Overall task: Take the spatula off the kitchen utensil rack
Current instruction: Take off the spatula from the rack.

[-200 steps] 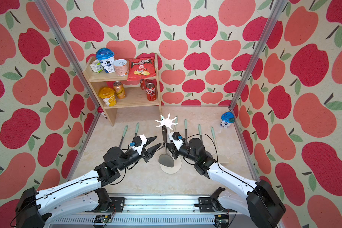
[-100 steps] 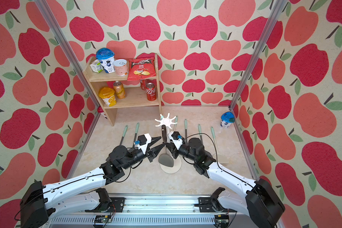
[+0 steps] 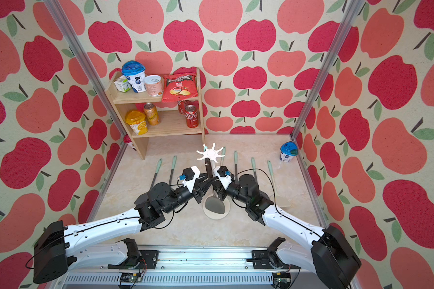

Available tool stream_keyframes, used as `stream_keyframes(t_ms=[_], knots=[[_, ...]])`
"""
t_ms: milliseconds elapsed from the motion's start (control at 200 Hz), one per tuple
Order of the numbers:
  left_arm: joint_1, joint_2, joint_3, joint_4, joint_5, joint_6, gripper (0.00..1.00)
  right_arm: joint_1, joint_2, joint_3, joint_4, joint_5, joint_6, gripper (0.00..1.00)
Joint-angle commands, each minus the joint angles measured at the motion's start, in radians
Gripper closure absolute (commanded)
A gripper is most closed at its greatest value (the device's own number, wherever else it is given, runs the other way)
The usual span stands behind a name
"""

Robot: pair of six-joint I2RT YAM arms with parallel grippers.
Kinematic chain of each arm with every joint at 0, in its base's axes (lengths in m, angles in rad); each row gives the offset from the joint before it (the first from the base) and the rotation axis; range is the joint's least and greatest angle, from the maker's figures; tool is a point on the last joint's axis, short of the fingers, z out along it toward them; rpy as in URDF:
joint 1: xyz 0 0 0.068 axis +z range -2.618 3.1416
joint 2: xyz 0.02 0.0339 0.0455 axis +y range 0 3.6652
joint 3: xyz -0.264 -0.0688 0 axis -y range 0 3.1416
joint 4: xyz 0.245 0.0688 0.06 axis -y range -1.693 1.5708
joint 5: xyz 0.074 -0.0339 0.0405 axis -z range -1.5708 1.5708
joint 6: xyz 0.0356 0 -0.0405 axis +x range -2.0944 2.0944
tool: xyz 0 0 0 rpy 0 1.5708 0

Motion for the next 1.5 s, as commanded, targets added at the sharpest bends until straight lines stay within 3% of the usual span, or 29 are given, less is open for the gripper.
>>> stream_keyframes(t_ms=[0, 180, 675, 955, 1491], knots=[[-0.014, 0.018, 0.051, -0.016, -0.078, -0.005, 0.75, -0.002, 0.036, -0.016, -0.125, 0.072, -0.005, 1.0], [-0.017, 0.015, 0.053, -0.025, -0.101, -0.011, 1.0, 0.0, 0.037, -0.015, -0.125, 0.075, -0.006, 1.0], [-0.046, -0.03, 0.031, -0.03, -0.049, 0.006, 1.0, 0.001, 0.065, -0.007, -0.122, 0.078, -0.007, 1.0], [-0.106, -0.052, 0.029, -0.023, -0.107, 0.059, 1.0, 0.001, 0.061, -0.006, -0.125, 0.081, -0.009, 1.0], [-0.128, -0.135, -0.006, -0.066, -0.137, 0.072, 1.0, 0.001, 0.066, -0.005, -0.128, 0.082, -0.01, 1.0]])
